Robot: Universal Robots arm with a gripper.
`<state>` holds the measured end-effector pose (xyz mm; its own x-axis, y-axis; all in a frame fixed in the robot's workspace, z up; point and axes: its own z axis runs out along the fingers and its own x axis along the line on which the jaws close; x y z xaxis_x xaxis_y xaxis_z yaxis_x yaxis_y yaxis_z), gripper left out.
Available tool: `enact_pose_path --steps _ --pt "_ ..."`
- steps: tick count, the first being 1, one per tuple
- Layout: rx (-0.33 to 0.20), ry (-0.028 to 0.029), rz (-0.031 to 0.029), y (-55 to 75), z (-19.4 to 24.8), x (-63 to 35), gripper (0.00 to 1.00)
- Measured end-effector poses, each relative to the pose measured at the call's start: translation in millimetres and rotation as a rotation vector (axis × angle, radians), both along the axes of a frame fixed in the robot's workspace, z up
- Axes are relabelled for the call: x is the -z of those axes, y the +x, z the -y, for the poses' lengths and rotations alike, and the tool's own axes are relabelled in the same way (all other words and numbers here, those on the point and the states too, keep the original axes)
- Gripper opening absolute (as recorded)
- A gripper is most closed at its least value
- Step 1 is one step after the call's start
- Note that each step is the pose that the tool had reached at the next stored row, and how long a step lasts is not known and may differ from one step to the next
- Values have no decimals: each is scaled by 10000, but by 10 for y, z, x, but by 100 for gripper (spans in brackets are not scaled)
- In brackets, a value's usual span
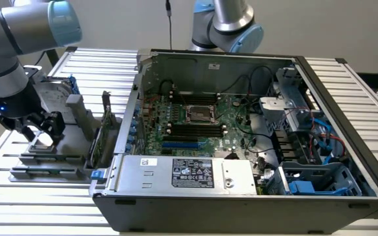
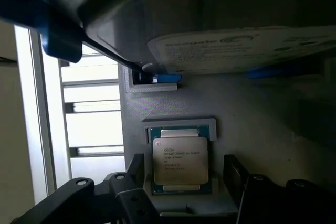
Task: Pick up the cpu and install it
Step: 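Pick up the cpu and move it towards the insertion slot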
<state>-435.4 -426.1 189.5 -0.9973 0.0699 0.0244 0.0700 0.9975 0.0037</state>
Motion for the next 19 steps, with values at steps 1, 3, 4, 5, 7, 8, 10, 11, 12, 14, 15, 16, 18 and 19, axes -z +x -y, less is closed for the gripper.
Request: enact_pose_path --steps 1,3,4,5,7,8,10,11,12,14,15,16,18,19 --pt "0 1 -1 0 0 6 71" --pt "0 4 0 0 0 16 71" --pt "0 5 -1 0 0 18 71" --pt "0 7 -1 0 0 22 71" --pt "0 14 -1 0 0 29 71" --pt "0 19 -1 0 0 31 71" --pt "0 26 0 -1 0 35 71" --pt "0 29 -1 -1 0 36 71" --pt "0 33 1 -1 0 38 71" --pt "-2 39 0 -4 0 38 71" --pt "-4 42 -1 -5 0 39 71" --pt "-8 46 -1 -6 0 40 71" --pt "-23 51 1 -8 0 42 71" --pt "-36 53 1 -8 -1 43 71"
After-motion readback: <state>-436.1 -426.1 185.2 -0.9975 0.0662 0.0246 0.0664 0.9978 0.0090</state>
